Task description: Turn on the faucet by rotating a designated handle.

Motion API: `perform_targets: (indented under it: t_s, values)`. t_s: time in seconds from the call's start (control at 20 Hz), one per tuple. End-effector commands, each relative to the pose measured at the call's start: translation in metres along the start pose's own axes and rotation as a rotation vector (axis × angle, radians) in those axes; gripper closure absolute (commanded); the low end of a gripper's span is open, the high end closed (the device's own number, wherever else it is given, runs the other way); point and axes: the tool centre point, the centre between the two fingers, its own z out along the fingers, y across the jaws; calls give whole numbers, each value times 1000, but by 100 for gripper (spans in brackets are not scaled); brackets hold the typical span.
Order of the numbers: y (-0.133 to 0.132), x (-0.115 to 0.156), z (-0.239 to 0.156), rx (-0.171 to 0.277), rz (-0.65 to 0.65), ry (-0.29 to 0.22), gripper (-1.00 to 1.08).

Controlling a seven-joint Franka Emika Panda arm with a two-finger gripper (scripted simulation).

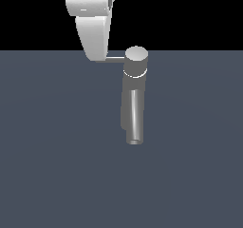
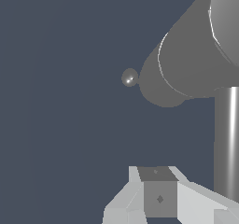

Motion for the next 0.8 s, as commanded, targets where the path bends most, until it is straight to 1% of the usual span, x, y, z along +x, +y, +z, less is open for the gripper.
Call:
perform_targets:
  t_s: [0.0, 0.35, 0.75]
  values:
    - [-1, 0, 1, 2, 5, 3, 108]
    - [-1, 1, 1, 2, 7, 4, 108]
    - [24, -1, 1, 2, 7, 4, 108]
